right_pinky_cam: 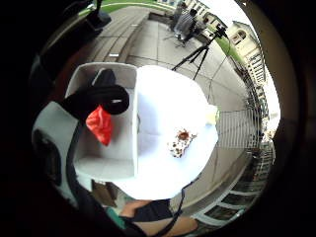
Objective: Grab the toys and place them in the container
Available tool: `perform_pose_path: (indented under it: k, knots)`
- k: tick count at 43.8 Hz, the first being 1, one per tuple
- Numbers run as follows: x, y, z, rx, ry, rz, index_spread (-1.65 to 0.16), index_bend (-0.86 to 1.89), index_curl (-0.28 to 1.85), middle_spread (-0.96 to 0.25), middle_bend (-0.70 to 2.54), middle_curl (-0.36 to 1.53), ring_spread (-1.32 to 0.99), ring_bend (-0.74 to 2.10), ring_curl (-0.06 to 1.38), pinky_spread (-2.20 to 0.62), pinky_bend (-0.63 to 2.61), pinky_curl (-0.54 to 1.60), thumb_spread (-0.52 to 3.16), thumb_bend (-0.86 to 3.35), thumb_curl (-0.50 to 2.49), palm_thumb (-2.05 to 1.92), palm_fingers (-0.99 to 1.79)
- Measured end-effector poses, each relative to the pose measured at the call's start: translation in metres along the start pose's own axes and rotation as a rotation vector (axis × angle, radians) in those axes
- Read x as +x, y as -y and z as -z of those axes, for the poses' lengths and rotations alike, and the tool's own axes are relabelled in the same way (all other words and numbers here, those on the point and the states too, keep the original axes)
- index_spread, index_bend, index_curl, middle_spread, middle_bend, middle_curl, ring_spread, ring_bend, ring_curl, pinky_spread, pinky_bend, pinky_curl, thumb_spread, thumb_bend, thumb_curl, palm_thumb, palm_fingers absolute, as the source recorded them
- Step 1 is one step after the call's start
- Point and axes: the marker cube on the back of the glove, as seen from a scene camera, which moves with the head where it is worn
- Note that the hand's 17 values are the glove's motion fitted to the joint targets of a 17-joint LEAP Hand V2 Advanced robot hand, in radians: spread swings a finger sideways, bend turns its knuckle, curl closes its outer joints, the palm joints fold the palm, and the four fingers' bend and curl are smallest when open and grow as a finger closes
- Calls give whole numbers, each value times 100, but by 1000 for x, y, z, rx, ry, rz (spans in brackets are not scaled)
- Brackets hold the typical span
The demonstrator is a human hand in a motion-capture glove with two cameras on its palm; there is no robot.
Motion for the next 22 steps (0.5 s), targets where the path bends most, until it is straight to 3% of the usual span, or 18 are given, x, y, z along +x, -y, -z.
perform_pose_path:
  k: [3, 7, 12, 22]
  knots:
    - [19, -7, 10, -13, -21, -1, -33, 7, 29, 3, 18, 52, -15, 92, 40, -23, 145, 52, 101, -9, 53, -8, 2]
    - [59, -24, 28, -28, -49, -23, -33, 12, 29, 2, 20, 51, -9, 76, 34, -12, 140, 49, 100, -9, 47, -10, -15]
    - [115, -37, 39, -22, -63, -57, -33, 11, 27, 1, 19, 49, -5, 67, 31, -5, 135, 46, 99, -10, 42, -11, -17]
    - [213, -68, 27, -26, -84, -123, -33, 10, 24, 0, 18, 47, -1, 56, 28, 2, 129, 42, 96, -10, 34, -12, -16]
